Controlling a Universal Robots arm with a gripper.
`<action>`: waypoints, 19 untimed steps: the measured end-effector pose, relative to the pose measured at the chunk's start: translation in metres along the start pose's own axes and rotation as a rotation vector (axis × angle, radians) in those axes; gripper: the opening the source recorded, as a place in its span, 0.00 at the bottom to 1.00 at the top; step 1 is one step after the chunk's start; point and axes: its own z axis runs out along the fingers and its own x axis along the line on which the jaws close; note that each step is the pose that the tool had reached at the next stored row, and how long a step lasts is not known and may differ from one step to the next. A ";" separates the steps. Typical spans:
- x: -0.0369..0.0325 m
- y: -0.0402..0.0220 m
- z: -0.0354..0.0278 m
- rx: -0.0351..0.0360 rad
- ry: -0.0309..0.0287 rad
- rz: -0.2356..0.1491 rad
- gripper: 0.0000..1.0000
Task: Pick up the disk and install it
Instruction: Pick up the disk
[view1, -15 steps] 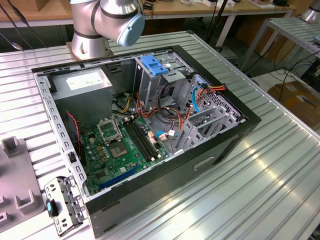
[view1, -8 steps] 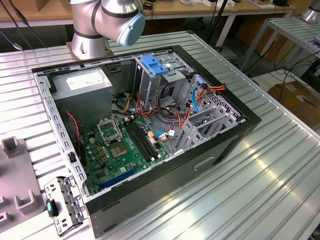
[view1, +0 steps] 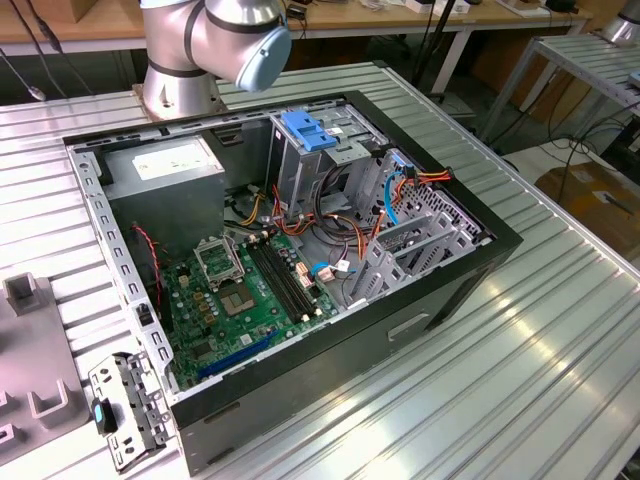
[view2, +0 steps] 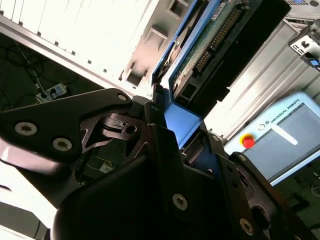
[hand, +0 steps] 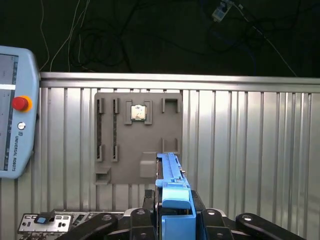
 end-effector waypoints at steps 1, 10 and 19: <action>0.0000 -0.0020 0.0001 0.0000 -0.0001 0.000 0.37; 0.0003 -0.0216 0.0004 0.0000 0.0000 0.000 0.37; 0.0007 -0.0478 0.0009 0.0000 0.0001 0.000 0.37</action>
